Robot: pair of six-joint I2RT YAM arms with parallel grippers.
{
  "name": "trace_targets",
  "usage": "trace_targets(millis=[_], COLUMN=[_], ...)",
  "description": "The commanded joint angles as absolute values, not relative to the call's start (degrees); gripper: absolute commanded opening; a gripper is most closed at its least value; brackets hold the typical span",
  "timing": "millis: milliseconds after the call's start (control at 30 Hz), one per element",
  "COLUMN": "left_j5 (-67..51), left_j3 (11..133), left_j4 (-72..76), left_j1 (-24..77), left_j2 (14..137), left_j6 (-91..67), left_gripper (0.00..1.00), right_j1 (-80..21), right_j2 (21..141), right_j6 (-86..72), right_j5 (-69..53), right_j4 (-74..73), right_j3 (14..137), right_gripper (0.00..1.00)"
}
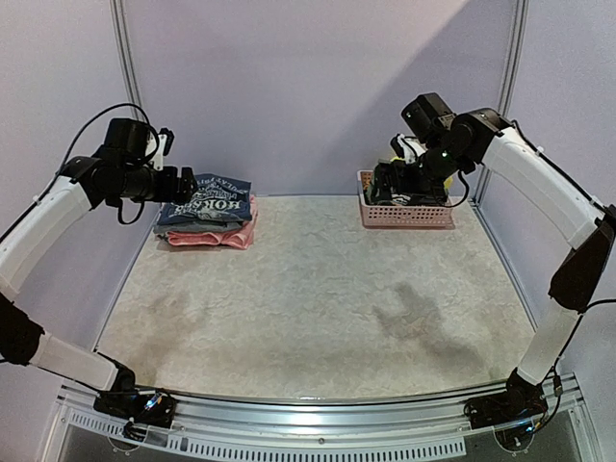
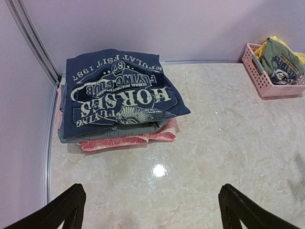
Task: Fold and stack the mixed laundry pile
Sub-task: Reset both arms
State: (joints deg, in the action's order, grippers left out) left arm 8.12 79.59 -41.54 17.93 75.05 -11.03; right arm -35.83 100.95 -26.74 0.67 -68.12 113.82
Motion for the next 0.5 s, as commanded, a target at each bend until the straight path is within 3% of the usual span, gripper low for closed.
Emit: trace_targets(millis=[0, 467], left_j5=[8.3, 5.1], left_j3=[78.0, 74.3], left_j4=[-45.7, -46.5], left_j1=[20.7, 28.6], left_j2=[71.8, 66.8], left_j6=[-12.8, -16.2], left_gripper=[1.00, 1.00], right_j1=[-35.5, -35.2], right_j2=[99.8, 88.3], right_j6=[-25.9, -27.8], right_j5=[4.1, 12.6], right_j4=[-69.5, -61.5], right_j3=[116.9, 112.7], right_gripper=[0.99, 0.99])
